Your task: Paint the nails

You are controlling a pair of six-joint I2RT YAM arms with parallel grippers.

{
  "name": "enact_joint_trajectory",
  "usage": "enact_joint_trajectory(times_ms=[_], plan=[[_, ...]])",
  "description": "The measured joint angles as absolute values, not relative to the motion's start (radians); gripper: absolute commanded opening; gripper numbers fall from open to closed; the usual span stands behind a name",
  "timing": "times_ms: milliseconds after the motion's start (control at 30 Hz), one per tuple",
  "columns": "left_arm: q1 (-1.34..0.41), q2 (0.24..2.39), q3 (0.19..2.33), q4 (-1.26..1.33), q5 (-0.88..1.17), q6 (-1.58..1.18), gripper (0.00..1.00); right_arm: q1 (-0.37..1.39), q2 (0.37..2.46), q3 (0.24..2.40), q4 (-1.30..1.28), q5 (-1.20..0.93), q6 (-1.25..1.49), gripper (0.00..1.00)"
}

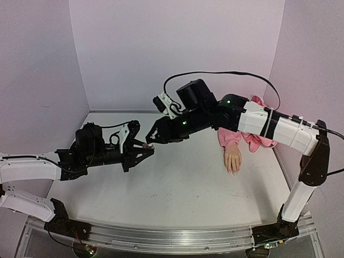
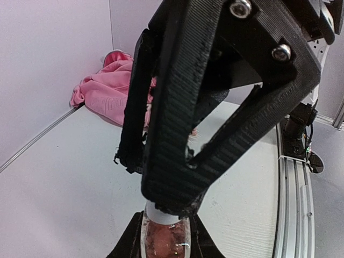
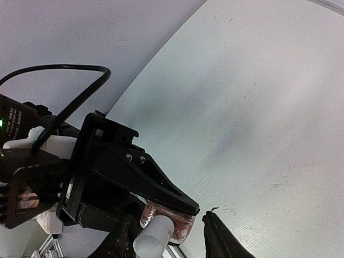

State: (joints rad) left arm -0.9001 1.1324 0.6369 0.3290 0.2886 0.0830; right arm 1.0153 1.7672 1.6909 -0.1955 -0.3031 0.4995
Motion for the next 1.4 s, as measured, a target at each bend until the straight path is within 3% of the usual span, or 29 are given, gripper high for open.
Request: enact_joint_trajectory(times_ms=[233,467,833,1400], plan=[[-0.900,1.131,0.633,0.329,0.279,0.090,0.00,1.015,1.768,1.707,-0.212,-0.308,0.503,0.33],[-0.900,1.131,0.633,0.329,0.274,0.101,0.00,1.015,1.785,1.715,-0.216,-0.318,0.501,0.31],[-0.900,1.131,0.633,0.313,0.272,0.101,0.00,1.015,1.797,1.721,-0.216,-0.329,0.486,0.00],[-0.902,1.135,0.633,0.315,0.262,0.101,0.00,1.022,1.774,1.684,-0.186,-0.299,0.482,0.00]])
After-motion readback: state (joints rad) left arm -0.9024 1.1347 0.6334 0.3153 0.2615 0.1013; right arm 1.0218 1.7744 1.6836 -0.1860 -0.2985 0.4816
